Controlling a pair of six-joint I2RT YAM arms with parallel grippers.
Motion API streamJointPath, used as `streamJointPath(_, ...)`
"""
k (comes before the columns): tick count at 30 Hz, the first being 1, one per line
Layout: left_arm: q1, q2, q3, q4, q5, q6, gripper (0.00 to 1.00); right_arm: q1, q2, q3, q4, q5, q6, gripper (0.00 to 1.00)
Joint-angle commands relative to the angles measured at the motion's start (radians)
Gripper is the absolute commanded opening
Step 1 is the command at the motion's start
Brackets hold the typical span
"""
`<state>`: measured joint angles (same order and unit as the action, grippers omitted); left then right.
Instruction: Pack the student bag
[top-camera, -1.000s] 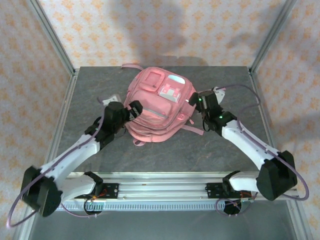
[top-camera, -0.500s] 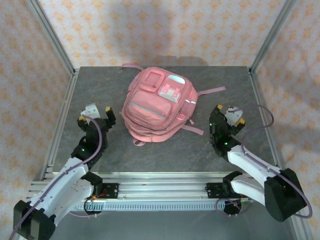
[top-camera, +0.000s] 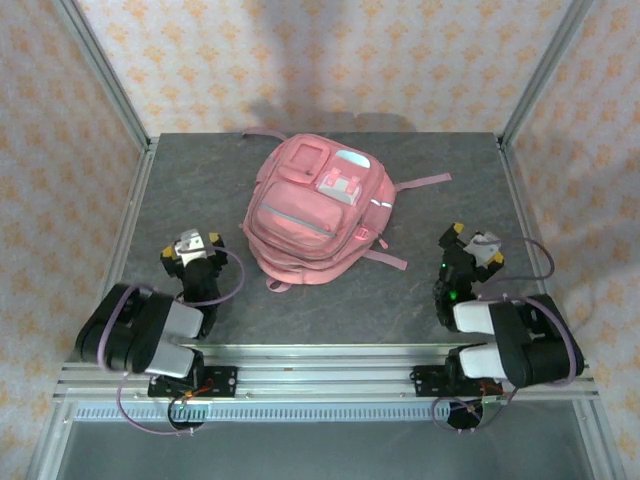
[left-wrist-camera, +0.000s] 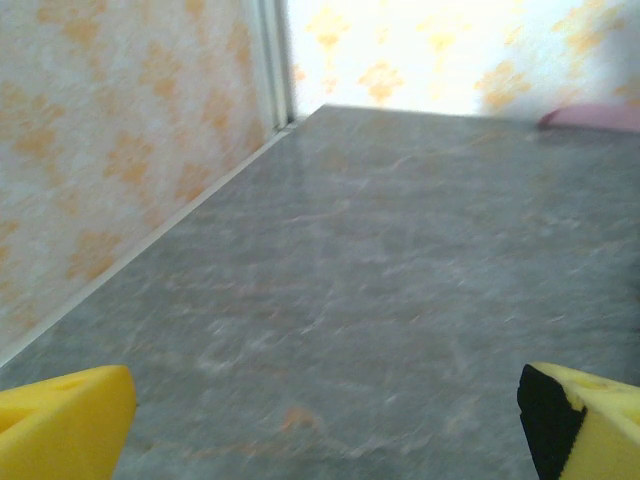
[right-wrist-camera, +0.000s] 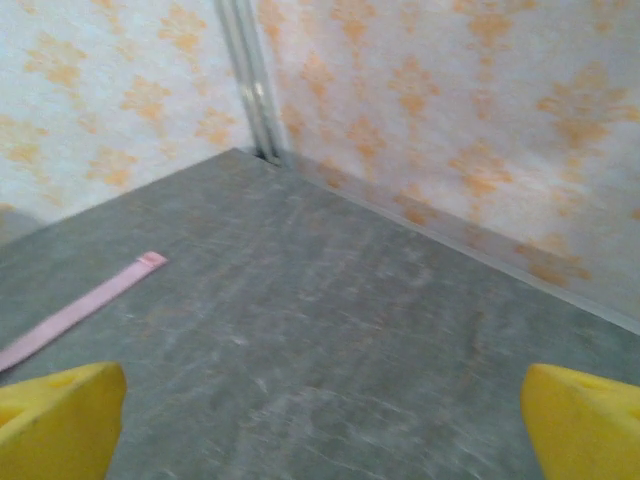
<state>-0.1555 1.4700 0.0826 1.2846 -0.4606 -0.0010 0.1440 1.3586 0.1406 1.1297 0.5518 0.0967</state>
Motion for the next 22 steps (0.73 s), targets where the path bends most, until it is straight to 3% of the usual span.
streamJointPath(1, 0.017, 0.13, -0.016, 0.435, 0.092, 0.068, 0.99, -0.068, 0.058, -0.029, 0.23, -0.258, -0.063, 1.0)
streamJointPath(2, 0.013, 0.127, -0.014, 0.428, 0.089, 0.068, 1.0, -0.08, 0.045, -0.003, 0.16, -0.369, -0.081, 1.0)
streamJointPath(4, 0.02, 0.089, 0.018, 0.299, 0.078, 0.037, 1.0, -0.082, 0.215, -0.042, 0.466, -0.361, -0.11, 1.0)
streamJointPath(5, 0.032, 0.088, 0.049, 0.244, 0.074, 0.024, 1.0, -0.083, 0.198, -0.024, 0.365, -0.356, -0.1, 1.0)
streamJointPath(6, 0.048, 0.091, 0.079, 0.196, 0.08, 0.009, 1.0, -0.083, 0.125, 0.052, 0.093, -0.35, -0.071, 1.0)
streamJointPath(7, 0.063, 0.082, 0.092, 0.155, 0.101, -0.007, 1.0, -0.08, 0.158, 0.076, 0.13, -0.332, -0.082, 1.0)
streamJointPath(8, 0.068, 0.072, 0.101, 0.123, 0.101, -0.017, 1.0, -0.054, 0.201, 0.038, 0.288, -0.3, -0.118, 1.0)
streamJointPath(10, 0.068, 0.085, 0.093, 0.161, 0.102, -0.007, 1.0, -0.031, 0.146, 0.059, 0.139, -0.278, -0.114, 1.0)
streamJointPath(22, 0.065, 0.082, 0.089, 0.16, 0.111, -0.005, 1.0, -0.085, 0.157, 0.078, 0.125, -0.406, -0.107, 1.0)
